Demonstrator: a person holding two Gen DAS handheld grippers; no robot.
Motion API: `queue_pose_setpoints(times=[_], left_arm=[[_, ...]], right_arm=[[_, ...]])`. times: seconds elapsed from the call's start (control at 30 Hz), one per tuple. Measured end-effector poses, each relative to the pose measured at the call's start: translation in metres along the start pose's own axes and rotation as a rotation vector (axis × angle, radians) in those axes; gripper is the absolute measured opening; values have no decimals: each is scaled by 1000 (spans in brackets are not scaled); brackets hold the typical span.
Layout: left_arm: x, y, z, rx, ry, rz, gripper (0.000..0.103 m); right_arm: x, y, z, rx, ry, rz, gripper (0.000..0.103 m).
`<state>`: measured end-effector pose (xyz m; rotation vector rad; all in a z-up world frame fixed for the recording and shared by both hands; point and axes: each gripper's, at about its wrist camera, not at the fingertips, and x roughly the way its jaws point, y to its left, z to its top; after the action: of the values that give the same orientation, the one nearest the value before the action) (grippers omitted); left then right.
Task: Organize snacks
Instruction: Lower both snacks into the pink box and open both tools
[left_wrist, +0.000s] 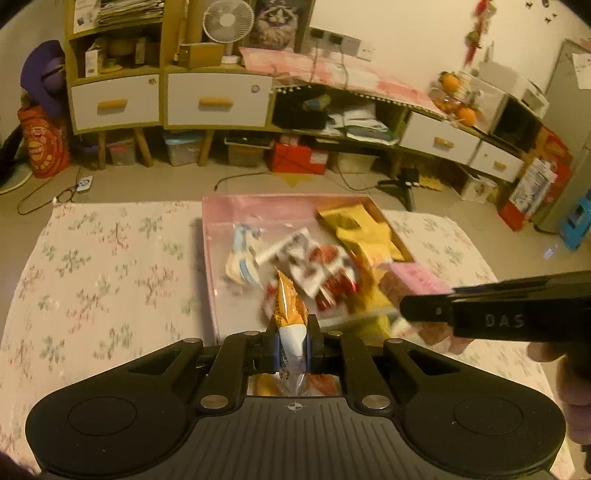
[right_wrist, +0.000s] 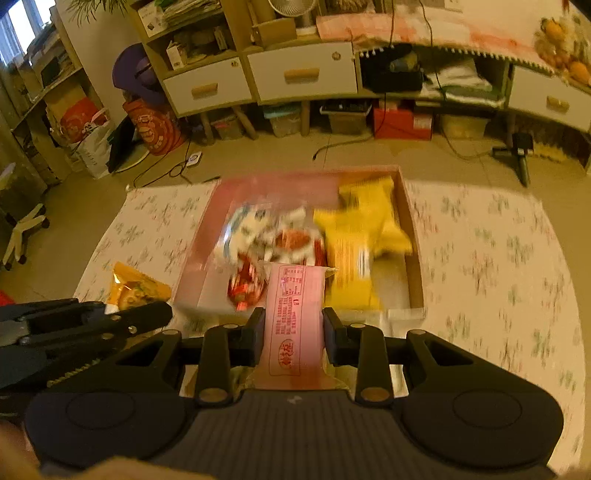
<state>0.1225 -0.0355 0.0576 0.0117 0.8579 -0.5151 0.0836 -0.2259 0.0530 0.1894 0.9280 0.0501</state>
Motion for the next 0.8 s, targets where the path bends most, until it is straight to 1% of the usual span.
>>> queue_pose_setpoints(times=[0.13,0.27,0.4,0.57,0.8], left_arm=[[24,6,13,19,-15,25,10],[47,15,22,14,-12,25,10],[61,21,25,27,-9,16,10],[74,18,26,63,-4,8,10],[88,17,25,70,10,-10,11]], right_arm=[[16,-2,23,-38,-16,-31,29],[34,-6,41,-61,-29,-72,29],[51,-11,56,-52,-40,-75,29],[68,-12,65,-53,-33,-80,29],[81,-9,66,-67,-16,-84,29]])
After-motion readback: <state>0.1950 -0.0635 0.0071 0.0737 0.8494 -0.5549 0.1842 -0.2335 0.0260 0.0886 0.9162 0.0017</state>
